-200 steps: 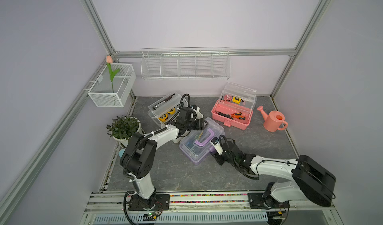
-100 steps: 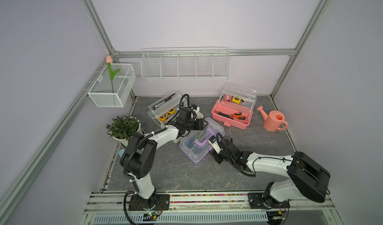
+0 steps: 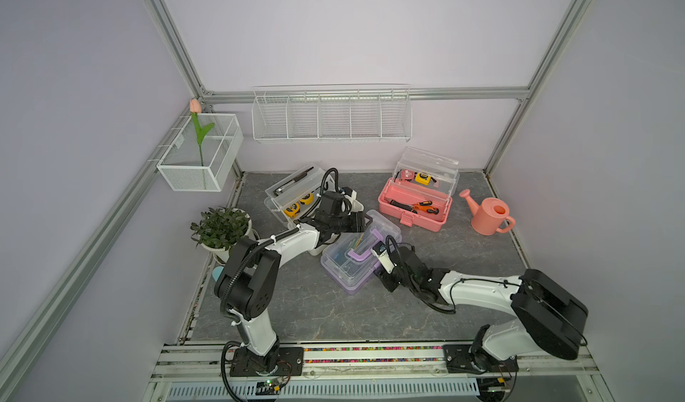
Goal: Close toolboxes
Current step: Fasten the toolbox latch on the toolbox.
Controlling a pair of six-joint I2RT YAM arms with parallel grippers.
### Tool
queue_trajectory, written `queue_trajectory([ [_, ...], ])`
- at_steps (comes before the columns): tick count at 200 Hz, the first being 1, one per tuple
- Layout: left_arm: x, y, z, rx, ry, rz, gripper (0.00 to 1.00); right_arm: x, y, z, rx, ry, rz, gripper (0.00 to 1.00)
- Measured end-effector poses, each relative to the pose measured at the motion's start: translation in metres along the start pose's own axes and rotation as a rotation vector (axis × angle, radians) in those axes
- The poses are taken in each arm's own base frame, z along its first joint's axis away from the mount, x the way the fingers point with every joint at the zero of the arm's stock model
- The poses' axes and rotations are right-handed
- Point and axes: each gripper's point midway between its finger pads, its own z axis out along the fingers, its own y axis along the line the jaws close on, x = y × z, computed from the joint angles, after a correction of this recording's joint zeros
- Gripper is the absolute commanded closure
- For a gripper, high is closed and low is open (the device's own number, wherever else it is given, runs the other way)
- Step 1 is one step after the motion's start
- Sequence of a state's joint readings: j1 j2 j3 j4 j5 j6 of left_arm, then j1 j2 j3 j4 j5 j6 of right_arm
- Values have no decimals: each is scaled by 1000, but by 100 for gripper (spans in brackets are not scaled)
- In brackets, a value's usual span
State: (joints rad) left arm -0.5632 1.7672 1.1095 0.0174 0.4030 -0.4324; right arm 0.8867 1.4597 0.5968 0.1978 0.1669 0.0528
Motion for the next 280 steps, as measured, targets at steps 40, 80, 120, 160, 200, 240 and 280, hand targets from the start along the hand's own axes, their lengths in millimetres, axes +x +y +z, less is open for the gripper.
queue_trajectory([
  [40,2,0,-2,-21,22,-12,32,-4,-7,-17,14,-32,7,25],
  [80,9,-1,-9,-42,66,-32,29,-26,-17,-49,15,-135,72,23],
  [120,13,4,-20,-68,94,-61,28,-29,-24,-61,-6,-158,152,29],
  [160,19,7,-31,-91,114,-78,28,-9,-13,-54,-74,-139,137,28],
  [200,24,8,-36,-98,120,-82,28,3,-8,-38,-97,-116,74,28],
  [240,25,8,-36,-98,119,-82,29,5,-7,-20,-95,-117,43,24],
  [280,25,8,-36,-97,119,-82,29,4,-9,-1,-73,-142,32,24],
])
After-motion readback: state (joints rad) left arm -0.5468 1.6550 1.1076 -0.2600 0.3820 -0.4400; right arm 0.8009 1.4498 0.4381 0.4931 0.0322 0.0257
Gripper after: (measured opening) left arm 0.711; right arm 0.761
